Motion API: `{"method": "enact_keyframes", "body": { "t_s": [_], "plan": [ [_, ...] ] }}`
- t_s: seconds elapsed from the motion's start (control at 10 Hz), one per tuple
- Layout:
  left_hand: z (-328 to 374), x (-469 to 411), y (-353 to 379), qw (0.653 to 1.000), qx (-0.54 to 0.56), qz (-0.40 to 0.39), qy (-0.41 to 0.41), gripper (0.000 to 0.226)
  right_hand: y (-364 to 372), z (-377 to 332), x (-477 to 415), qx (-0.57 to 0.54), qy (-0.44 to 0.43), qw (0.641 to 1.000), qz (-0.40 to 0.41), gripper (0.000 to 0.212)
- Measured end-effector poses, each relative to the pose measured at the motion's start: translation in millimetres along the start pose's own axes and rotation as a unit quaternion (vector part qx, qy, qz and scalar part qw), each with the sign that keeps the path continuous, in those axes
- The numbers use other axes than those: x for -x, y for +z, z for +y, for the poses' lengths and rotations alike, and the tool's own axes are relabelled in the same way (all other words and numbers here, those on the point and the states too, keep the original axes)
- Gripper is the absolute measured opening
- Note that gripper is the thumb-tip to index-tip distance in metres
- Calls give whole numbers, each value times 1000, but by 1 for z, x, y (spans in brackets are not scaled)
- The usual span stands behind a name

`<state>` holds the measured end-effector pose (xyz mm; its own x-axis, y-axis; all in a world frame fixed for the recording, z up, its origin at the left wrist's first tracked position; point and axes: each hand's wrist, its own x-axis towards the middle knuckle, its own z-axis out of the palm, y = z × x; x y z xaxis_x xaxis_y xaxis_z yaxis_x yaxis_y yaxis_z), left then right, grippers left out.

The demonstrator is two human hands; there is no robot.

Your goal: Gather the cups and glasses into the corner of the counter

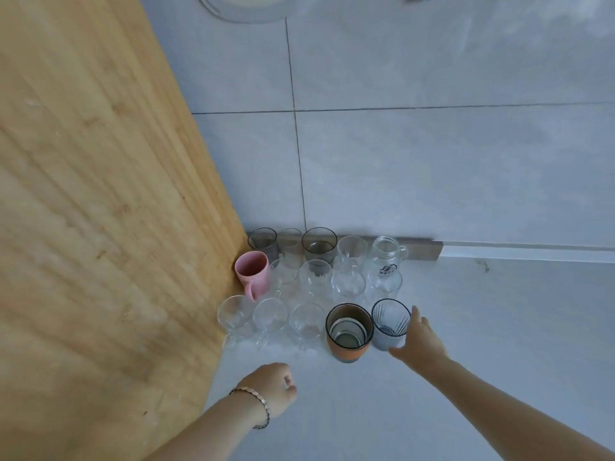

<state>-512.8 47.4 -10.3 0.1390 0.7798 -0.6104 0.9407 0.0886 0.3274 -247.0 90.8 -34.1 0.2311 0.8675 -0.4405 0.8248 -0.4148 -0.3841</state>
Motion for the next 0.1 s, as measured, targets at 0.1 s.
{"method": "enact_keyframes", "body": {
  "t_s": [0.1],
  "plan": [
    [6,-6,-11,999,-28,-8,31,9,-1,8,18,35,41,998,-25,63]
  ]
}}
